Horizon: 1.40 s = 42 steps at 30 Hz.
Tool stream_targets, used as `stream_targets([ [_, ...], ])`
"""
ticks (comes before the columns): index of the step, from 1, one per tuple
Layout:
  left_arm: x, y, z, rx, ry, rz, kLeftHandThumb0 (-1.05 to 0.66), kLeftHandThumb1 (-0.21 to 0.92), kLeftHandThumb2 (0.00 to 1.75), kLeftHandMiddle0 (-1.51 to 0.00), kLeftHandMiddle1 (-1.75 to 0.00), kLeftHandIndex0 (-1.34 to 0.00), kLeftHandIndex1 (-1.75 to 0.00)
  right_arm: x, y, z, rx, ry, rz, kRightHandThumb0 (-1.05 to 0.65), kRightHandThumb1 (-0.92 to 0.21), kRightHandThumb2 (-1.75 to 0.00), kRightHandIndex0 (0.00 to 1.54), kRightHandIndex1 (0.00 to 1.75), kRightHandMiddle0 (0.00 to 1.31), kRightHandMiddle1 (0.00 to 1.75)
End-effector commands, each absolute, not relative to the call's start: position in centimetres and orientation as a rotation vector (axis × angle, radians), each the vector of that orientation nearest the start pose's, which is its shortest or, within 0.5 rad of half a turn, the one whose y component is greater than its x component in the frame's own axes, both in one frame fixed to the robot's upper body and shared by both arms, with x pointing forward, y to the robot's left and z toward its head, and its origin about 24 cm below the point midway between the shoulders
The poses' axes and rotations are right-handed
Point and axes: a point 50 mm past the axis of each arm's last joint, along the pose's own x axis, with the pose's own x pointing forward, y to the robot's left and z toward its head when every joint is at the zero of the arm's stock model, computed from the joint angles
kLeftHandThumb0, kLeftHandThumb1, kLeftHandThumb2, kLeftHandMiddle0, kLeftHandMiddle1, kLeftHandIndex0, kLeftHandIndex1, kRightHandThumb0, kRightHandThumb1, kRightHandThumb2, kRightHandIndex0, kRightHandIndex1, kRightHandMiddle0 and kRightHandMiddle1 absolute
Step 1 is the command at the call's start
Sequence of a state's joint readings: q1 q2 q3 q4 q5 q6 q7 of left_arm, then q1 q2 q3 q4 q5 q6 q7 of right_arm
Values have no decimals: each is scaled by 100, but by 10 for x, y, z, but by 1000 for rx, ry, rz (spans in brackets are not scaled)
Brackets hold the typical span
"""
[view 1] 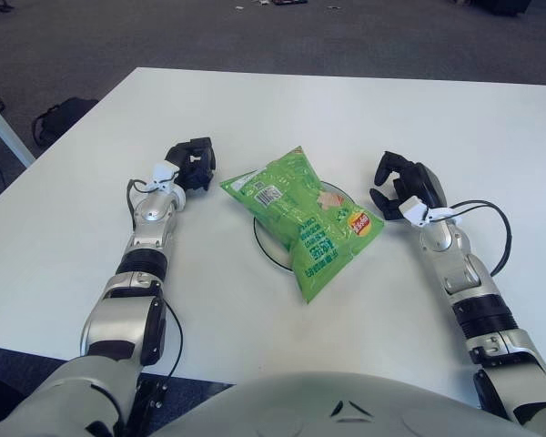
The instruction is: Put the snack into the plate.
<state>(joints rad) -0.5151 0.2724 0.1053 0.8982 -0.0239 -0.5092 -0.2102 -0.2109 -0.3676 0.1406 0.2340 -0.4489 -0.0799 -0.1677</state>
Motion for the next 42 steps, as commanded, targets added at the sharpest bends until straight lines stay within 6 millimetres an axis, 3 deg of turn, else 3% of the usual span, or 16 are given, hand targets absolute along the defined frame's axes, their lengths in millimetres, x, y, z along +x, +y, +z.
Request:
stream_targets([
  [1,309,206,1,232,81,-142,-46,72,93,-140,-175,-114,-175,267,-200,8,-867,113,65,-51,-25,-140,129,175,68,175],
  [21,299,195,6,334,-1,-131,-48,67,97,-139,-175,-112,-175,273,-204,10,-849,113,90,-51,-27,-137,127,175,65,175],
  [42,283,205,8,411,-14,-42,-48,61,101,-135,-175,-111,-175,288,-197,8,-814,115,202,-49,-30,-133,125,175,63,175],
])
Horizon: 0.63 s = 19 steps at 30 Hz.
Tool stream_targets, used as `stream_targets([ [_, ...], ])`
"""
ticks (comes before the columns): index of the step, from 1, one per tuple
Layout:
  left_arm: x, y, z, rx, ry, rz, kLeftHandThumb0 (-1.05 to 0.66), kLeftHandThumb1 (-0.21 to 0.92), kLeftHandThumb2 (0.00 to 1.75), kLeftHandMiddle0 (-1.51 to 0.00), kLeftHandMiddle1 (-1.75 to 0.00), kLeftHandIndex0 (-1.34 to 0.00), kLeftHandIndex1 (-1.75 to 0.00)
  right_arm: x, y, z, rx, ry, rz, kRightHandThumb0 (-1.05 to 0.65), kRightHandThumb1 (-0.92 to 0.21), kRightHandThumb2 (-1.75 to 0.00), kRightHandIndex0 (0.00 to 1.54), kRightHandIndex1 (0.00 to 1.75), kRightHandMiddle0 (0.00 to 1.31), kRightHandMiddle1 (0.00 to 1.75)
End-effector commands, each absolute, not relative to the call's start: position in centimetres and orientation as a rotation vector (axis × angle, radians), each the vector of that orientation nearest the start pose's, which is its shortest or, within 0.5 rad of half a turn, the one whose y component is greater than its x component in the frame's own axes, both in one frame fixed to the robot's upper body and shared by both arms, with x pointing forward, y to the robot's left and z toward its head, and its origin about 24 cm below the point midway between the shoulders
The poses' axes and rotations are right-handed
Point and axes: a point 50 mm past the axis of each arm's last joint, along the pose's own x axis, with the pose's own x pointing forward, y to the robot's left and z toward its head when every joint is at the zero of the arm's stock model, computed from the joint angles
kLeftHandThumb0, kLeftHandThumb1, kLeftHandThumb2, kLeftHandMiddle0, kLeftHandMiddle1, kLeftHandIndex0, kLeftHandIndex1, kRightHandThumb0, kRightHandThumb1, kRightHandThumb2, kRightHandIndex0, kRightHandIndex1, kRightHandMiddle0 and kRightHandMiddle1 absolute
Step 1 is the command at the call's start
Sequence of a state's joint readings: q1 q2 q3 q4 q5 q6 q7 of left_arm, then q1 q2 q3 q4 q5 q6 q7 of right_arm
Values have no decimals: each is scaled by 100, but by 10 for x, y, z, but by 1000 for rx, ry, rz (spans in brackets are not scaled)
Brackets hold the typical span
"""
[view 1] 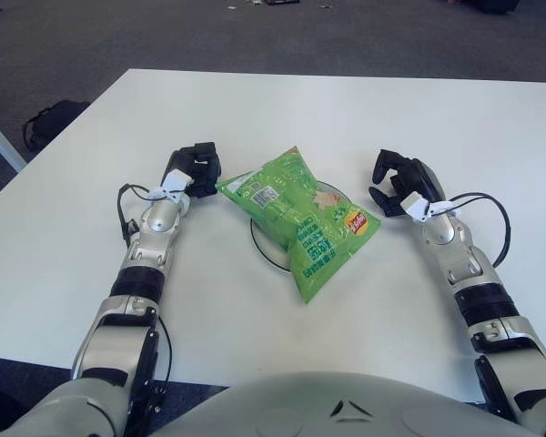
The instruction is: Put the snack into the plate.
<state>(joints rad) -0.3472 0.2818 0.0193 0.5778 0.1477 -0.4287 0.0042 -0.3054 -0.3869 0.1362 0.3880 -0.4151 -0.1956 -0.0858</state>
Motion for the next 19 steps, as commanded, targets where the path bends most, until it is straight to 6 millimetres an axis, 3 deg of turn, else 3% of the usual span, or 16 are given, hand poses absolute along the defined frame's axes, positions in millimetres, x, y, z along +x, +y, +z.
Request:
stream_targets([
  [1,282,206,8,411,-13,-37,-48,61,101,-135,-175,-111,-175,289,-196,8,-808,117,209,-49,-31,-133,125,175,62,175],
  [19,276,214,10,429,7,3,-48,54,109,-136,-175,-112,-175,295,-192,6,-781,116,242,-48,-35,-128,122,175,59,175],
])
